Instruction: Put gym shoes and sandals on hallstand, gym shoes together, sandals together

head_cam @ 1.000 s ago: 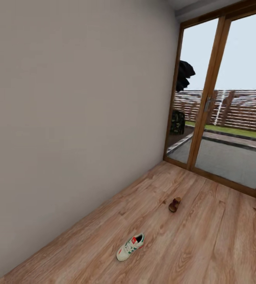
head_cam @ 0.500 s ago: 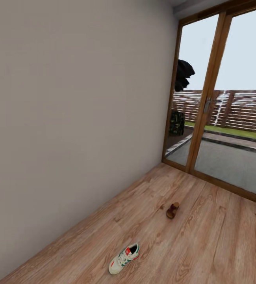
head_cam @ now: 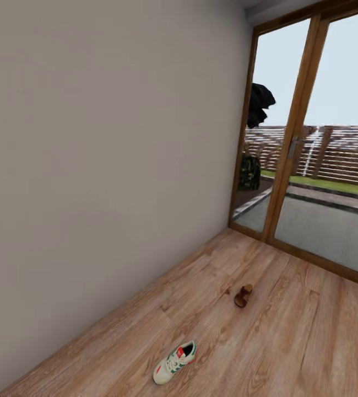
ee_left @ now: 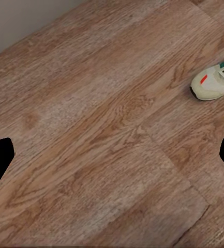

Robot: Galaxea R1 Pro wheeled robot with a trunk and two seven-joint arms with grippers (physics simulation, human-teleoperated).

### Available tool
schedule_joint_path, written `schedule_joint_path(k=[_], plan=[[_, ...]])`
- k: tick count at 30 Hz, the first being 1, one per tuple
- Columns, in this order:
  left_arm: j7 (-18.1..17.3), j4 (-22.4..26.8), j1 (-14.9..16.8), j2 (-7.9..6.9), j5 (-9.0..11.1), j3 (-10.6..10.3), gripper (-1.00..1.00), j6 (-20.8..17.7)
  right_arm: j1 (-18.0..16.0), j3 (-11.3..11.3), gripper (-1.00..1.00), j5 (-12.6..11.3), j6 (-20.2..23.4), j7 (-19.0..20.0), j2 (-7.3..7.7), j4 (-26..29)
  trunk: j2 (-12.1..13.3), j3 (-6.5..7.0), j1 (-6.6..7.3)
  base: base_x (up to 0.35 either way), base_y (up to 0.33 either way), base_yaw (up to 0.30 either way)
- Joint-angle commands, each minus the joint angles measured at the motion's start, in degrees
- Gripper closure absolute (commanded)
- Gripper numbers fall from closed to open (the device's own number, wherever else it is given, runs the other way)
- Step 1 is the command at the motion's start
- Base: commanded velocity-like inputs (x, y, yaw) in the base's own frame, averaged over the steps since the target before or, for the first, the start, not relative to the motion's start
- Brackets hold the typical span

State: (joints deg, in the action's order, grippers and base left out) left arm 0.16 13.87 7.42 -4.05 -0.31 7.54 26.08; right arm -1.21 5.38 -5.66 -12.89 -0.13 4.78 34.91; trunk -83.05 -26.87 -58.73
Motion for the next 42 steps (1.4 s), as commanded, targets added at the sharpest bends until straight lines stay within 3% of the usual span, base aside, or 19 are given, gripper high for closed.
schedule_joint_path(k=[1,9,28,42], plan=[[0.0,-0.1,0.1,0.01,0.0,0.1,-1.0,0.2,0.0,-0.1,-1.0,-0.6,-0.2,0.0,0.01,0.0,0.0,-0.06,0.0,0.0,0.0,0.23],[0.0,-0.1,0.1,0.01,0.0,0.2,-1.0,0.2,0.0,0.0,-1.0,-0.6,-0.2,0.0,-0.03,0.1,0.0,-0.06,0.0,0.0,0.0,0.19],[0.0,-0.1,0.1,0.01,0.0,0.3,-1.0,0.2,0.0,0.1,-1.0,-0.7,-0.2,0.0,-0.04,0.3,0.0,-0.06,0.0,0.007,0.0,0.014],[0.0,-0.1,0.1,0.01,0.0,0.2,-1.0,0.2,0.0,0.1,-1.0,-0.7,-0.2,0.0,-0.04,0.1,0.0,-0.06,0.0,0.178,-0.066,0.0]])
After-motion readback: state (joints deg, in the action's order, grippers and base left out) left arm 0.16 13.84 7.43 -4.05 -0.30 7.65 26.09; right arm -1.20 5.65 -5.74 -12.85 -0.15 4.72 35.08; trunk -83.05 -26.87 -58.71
